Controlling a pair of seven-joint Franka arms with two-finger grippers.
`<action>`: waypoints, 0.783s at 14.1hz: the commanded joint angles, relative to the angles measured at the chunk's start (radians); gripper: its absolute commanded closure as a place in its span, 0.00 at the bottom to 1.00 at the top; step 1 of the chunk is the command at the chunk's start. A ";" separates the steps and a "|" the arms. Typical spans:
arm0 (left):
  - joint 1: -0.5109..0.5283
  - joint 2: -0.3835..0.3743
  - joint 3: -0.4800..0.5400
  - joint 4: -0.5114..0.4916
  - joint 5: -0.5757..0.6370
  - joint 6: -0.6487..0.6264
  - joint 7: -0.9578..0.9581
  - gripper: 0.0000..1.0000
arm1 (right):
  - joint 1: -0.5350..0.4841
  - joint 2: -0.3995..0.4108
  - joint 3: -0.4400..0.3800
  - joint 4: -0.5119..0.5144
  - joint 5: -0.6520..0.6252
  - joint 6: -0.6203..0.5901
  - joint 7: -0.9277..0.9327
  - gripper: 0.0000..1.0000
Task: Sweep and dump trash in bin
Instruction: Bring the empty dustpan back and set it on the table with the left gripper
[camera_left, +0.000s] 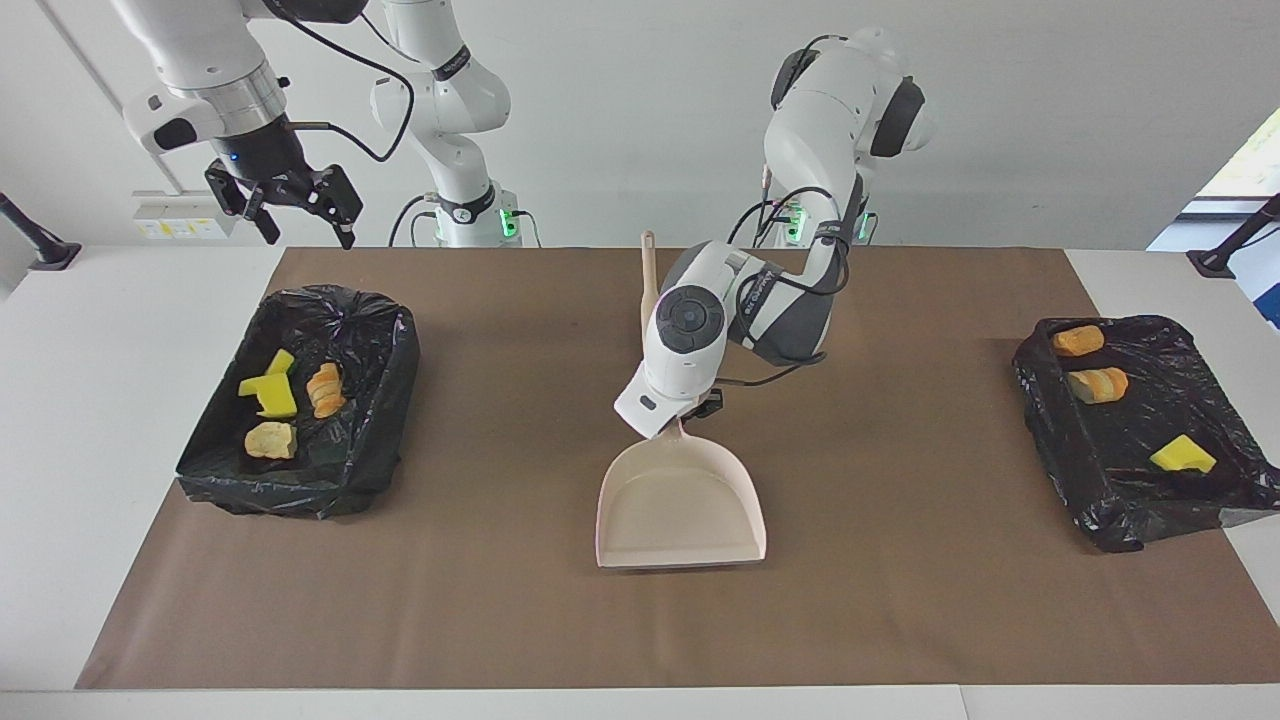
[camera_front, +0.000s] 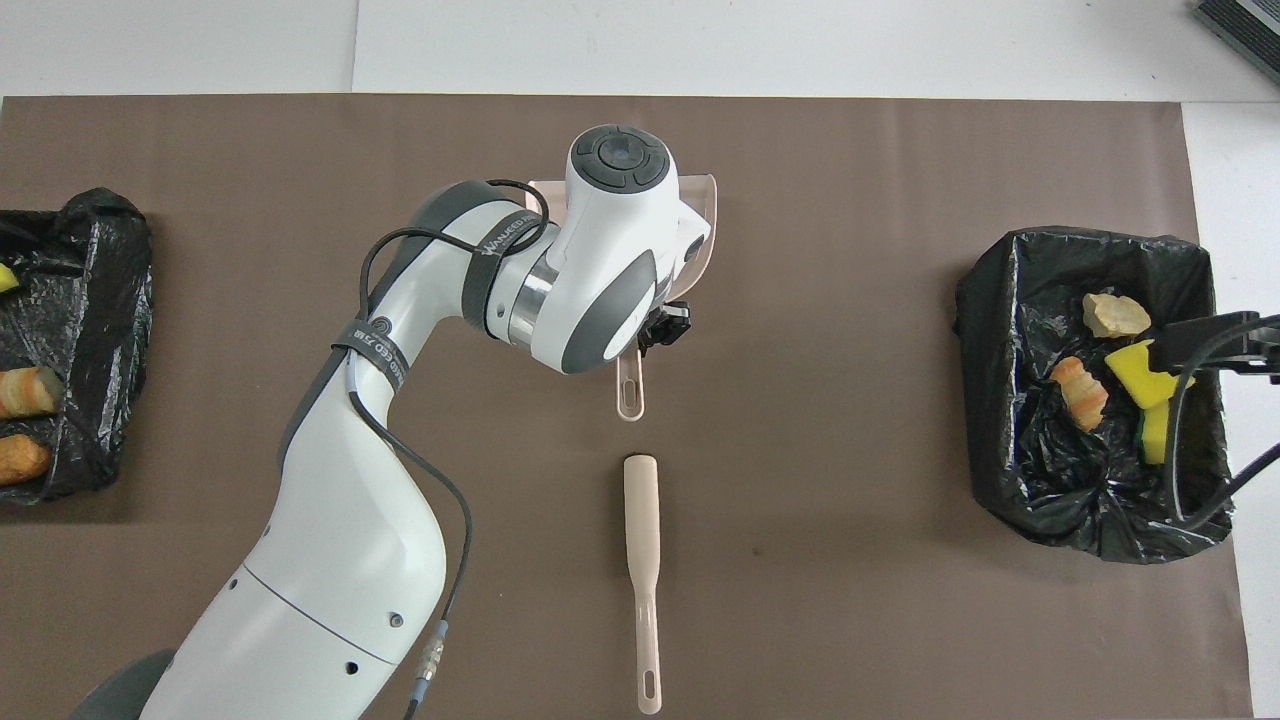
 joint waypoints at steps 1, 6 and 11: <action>-0.004 0.003 -0.006 -0.019 -0.024 0.033 0.005 1.00 | 0.002 0.016 -0.013 0.013 -0.010 -0.015 -0.043 0.00; -0.007 -0.038 -0.003 -0.109 -0.025 0.061 0.180 1.00 | 0.001 0.012 -0.016 0.000 -0.013 -0.024 -0.040 0.00; -0.016 -0.075 0.006 -0.157 -0.016 0.038 0.172 0.48 | 0.010 0.009 -0.013 -0.003 -0.026 -0.024 -0.041 0.00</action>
